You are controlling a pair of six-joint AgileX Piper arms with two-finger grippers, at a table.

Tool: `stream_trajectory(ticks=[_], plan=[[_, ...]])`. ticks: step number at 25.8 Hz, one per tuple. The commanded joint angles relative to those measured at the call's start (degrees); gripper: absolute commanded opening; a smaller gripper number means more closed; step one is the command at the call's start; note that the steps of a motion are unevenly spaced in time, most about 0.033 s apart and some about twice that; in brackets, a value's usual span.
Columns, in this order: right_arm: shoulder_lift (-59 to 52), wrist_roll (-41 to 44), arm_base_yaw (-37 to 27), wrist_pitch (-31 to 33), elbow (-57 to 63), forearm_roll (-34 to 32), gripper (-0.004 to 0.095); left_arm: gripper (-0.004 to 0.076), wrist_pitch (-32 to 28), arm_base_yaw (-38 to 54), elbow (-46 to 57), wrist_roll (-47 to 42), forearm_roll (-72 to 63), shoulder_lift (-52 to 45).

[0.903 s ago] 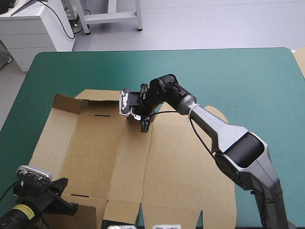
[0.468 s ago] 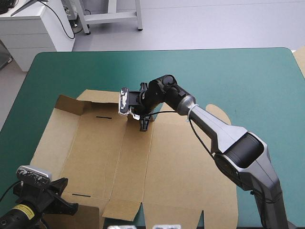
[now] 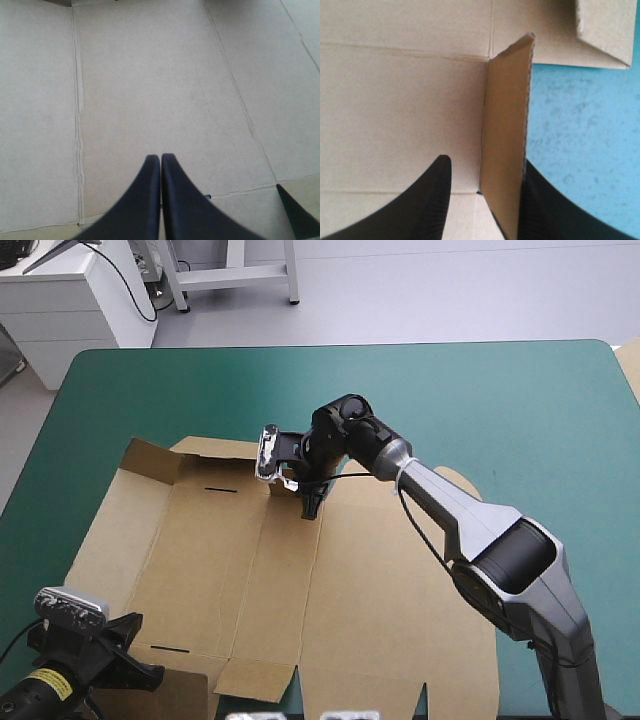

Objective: Fold the box

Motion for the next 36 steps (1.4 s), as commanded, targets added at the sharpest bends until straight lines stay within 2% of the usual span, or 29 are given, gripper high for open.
stream_trajectory(ticks=[1,7,13,15,18,19,23,29,34,36], plan=[[-5.8,1.13,0.0,1.93,-2.99,-1.57,0.0375,-0.0008,-3.24,-0.37,-1.32,-0.34,-0.1,0.56],[-8.85,9.16,0.0,2.31,-6.0,-7.64,0.0375,-0.0008,-3.24,-0.37,-1.32,-0.34,0.14,0.56],[-11.41,17.95,-0.25,7.05,-6.97,-14.07,0.035,-0.0008,-3.24,-0.37,-1.32,-0.34,0.14,0.56],[-12.07,19.39,-0.78,8.76,-6.97,-14.1,0.0259,-0.0008,-3.24,-0.37,-1.32,-0.34,0.14,0.56],[-13.52,22.4,-2.08,8.76,-6.79,-14.34,0.0015,-0.0008,-3.24,-0.37,-1.32,-0.34,0.14,0.56],[-14.24,23.83,-2.76,8.76,-6.79,-14.51,-0.0014,-0.0008,-3.24,-0.37,-1.32,-0.34,0.14,0.56],[-17.47,27.96,-5.84,8.76,-6.79,-14.52,-0.0006,-0.0008,-3.24,-0.37,-1.32,-0.34,0.14,0.56],[-27.02,33.61,-14.79,8.76,-3.72,-14.52,-0.0006,-0.0008,-3.17,-0.37,-1.32,-0.34,0.14,0.56],[-39.42,35.28,-24.67,8.16,12.19,-13.04,-0.0006,-0.0008,-3.17,-0.37,-1.32,-0.15,0.14,0.56],[-45.67,35.28,-28.24,4.09,21.9,-9.44,-0.0006,-0.0008,-3.17,-0.37,-1.32,-0.15,0.14,0.56]])
